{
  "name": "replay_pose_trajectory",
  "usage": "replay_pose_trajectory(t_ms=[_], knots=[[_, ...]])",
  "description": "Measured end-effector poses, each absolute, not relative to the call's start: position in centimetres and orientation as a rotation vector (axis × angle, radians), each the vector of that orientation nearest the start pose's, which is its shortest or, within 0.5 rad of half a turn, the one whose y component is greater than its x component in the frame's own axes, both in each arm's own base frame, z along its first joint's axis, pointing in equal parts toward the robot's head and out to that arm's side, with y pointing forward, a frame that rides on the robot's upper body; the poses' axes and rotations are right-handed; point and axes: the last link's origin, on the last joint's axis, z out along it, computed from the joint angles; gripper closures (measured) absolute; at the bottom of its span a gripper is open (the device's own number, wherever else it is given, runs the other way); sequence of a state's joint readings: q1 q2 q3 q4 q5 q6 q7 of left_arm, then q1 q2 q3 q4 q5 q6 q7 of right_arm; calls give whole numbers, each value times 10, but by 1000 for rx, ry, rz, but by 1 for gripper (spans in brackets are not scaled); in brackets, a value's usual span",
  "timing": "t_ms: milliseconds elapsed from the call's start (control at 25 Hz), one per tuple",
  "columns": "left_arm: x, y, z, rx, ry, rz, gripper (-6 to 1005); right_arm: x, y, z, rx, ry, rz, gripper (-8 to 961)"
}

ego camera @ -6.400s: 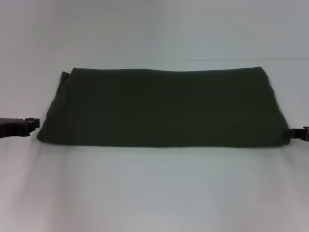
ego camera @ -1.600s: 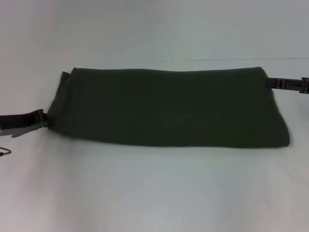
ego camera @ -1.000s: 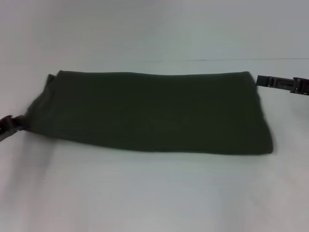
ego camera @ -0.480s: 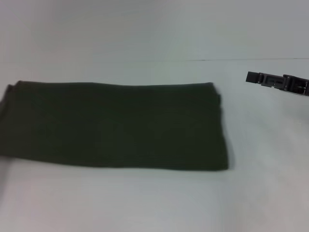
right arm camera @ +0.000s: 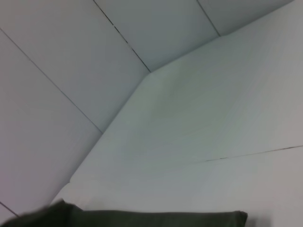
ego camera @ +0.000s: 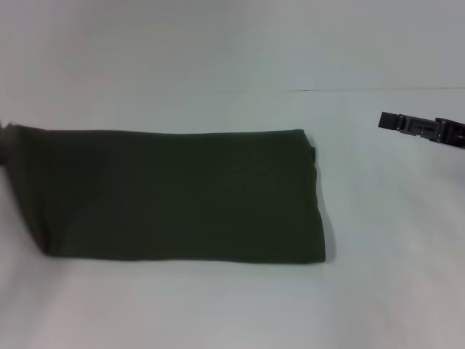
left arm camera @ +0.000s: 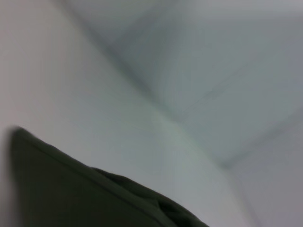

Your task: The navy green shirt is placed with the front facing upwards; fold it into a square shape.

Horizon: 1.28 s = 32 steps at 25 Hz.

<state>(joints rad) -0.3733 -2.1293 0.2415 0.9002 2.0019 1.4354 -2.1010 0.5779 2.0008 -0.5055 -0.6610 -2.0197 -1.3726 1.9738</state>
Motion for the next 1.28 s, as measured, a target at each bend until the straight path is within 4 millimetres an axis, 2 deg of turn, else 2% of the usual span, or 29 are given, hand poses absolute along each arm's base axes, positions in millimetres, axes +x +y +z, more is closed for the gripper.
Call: replay_pose_trajectory(t_ms=[120, 280, 400, 520, 640, 720, 880, 1000, 1160, 1280], knots=[[-299, 329, 74, -1933, -1442, -1178, 986, 292, 373, 65, -2207, 1343, 831, 37], [-233, 354, 26, -2199, -1371, -1378, 985, 295, 365, 70, -2233, 1334, 844, 37], [-202, 359, -11, -2321, -1363, -1446, 984, 297, 360, 74, -2246, 1325, 847, 37], [-191, 351, -53, -2352, -1437, -1462, 984, 302, 356, 77, -2249, 1321, 838, 37], [-197, 334, -92, -2283, -1523, -1426, 983, 306, 352, 77, -2251, 1315, 825, 37], [-200, 317, -109, -2245, -1493, -1441, 982, 309, 350, 76, -2252, 1315, 818, 37], [-196, 289, -122, -2224, -1342, -1506, 981, 310, 349, 74, -2256, 1320, 802, 38], [-189, 279, -122, -2272, -1292, -1562, 884, 311, 348, 72, -2257, 1327, 798, 38], [-180, 269, -109, -2340, -1179, -1703, 750, 313, 350, 72, -2242, 1354, 792, 38], [-184, 270, -94, -2339, -1078, -1748, 636, 313, 353, 70, -2231, 1398, 773, 38]])
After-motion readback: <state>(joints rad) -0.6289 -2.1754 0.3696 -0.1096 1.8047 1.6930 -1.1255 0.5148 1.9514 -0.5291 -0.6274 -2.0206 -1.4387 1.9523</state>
